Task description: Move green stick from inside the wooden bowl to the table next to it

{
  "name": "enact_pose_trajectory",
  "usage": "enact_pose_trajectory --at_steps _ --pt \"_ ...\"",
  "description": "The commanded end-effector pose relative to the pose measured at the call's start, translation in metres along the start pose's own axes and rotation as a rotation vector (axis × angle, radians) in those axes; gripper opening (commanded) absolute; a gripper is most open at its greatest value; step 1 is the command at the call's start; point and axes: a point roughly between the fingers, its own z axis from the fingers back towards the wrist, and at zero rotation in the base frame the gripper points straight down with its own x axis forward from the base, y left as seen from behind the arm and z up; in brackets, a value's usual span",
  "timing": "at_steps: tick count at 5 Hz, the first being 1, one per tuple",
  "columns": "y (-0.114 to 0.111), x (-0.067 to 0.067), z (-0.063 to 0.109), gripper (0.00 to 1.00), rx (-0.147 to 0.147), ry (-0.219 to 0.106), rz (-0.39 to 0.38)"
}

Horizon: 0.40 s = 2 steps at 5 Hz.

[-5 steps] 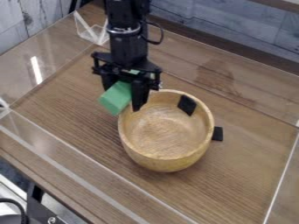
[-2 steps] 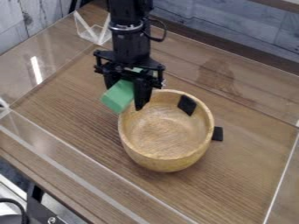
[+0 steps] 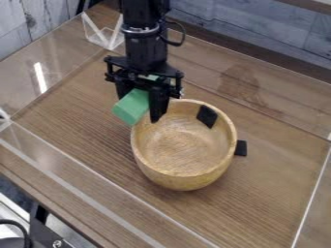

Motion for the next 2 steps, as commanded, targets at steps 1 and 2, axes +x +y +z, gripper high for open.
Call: enact_pose_trajectory --at_steps 1,2 --pt "-0.0021 0.0095 0.0117 0.0 0.004 -0.042 0.003" --pt "-0.0033 0.0094 0.0124 0.0 -0.001 -0.038 0.003"
